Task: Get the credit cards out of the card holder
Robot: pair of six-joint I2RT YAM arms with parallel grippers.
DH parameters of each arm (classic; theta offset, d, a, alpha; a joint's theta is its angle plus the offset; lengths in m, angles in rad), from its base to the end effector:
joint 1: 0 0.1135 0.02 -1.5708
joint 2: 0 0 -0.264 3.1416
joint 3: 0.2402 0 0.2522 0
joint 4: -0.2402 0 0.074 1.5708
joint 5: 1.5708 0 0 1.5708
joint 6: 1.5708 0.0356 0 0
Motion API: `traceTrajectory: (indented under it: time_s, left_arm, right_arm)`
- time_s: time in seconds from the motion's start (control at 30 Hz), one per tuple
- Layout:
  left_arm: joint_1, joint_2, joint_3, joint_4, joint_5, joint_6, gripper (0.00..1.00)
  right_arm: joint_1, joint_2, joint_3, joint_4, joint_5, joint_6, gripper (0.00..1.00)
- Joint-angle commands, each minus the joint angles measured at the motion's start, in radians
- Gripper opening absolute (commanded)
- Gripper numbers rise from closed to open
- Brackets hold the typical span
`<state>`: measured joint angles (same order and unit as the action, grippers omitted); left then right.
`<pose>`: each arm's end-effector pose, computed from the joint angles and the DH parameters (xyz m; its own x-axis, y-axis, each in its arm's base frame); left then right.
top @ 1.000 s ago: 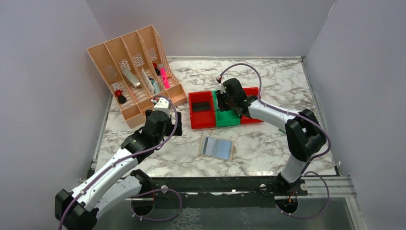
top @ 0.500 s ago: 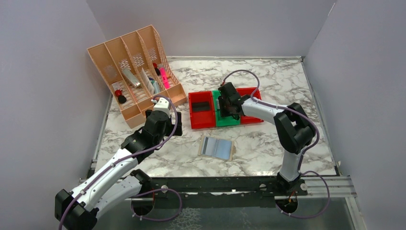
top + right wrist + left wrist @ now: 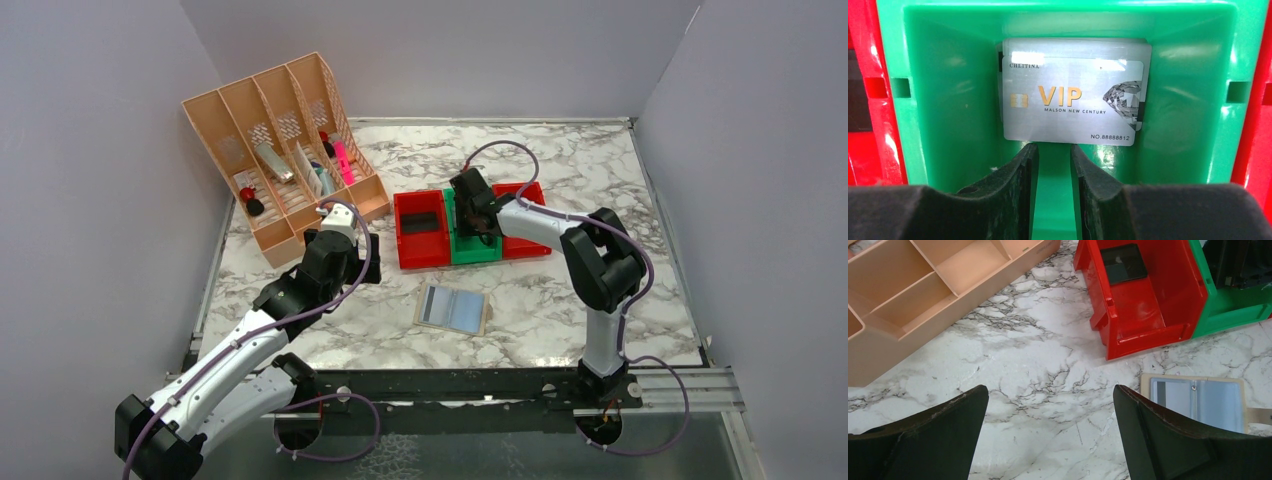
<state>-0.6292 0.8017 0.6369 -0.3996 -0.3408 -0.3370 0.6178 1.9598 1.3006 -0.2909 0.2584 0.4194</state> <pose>0.1515 -0.0956 0.2647 -0.5160 -0.0098 -0.8565 0.1650 0.9801 -0.1106 0.3424 0.2321 0.1670 -0.7843 -0.0744 -0.6158 -0.1308 0.9903 0.0470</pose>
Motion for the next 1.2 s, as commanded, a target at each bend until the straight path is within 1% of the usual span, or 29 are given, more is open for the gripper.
traceTrajectory:
  time_s: [0.0, 0.1, 0.23, 0.37, 0.47, 0.53, 0.77, 0.93, 1.0, 1.17]
  left_arm:
    - [0.005, 0.003, -0.003, -0.007, 0.019, -0.006, 0.99]
    - [0.005, 0.003, -0.003, -0.006, 0.019, -0.006, 0.99]
    - [0.005, 0.006, -0.003, -0.006, 0.02, -0.006, 0.99]
    - [0.005, 0.007, -0.003, -0.006, 0.022, -0.007, 0.99]
    - [0.005, 0.008, -0.002, -0.007, 0.021, -0.007, 0.99]
    - [0.005, 0.009, -0.003, -0.006, 0.022, -0.007, 0.99]
    - [0.005, 0.008, 0.0, -0.008, 0.028, -0.004, 0.99]
    - [0.005, 0.013, 0.001, -0.005, 0.035, -0.002, 0.99]
    - [0.005, 0.017, 0.001, -0.006, 0.042, 0.0, 0.99]
    - [0.005, 0.03, 0.002, -0.007, 0.074, 0.001, 0.99]
  right_arm:
    - [-0.012, 0.009, 0.013, 0.049, 0.049, 0.022, 0.36]
    - [-0.015, 0.037, 0.057, -0.003, 0.048, 0.041, 0.36]
    - [-0.016, 0.017, 0.028, 0.043, 0.054, 0.062, 0.37]
    - [-0.017, 0.008, 0.036, 0.022, 0.048, 0.067, 0.39]
    - [-0.017, -0.031, 0.011, 0.02, 0.01, 0.074, 0.4]
    - [-0.016, -0.084, -0.017, 0.026, -0.027, 0.077, 0.41]
    - [-0.017, -0.316, -0.129, 0.034, -0.094, 0.1, 0.44]
    - [-0.01, -0.461, -0.31, 0.127, -0.301, 0.145, 0.45]
    - [0.018, -0.504, -0.381, 0.165, -0.346, 0.176, 0.45]
    - [0.133, -0.566, -0.502, 0.203, -0.36, 0.243, 0.45]
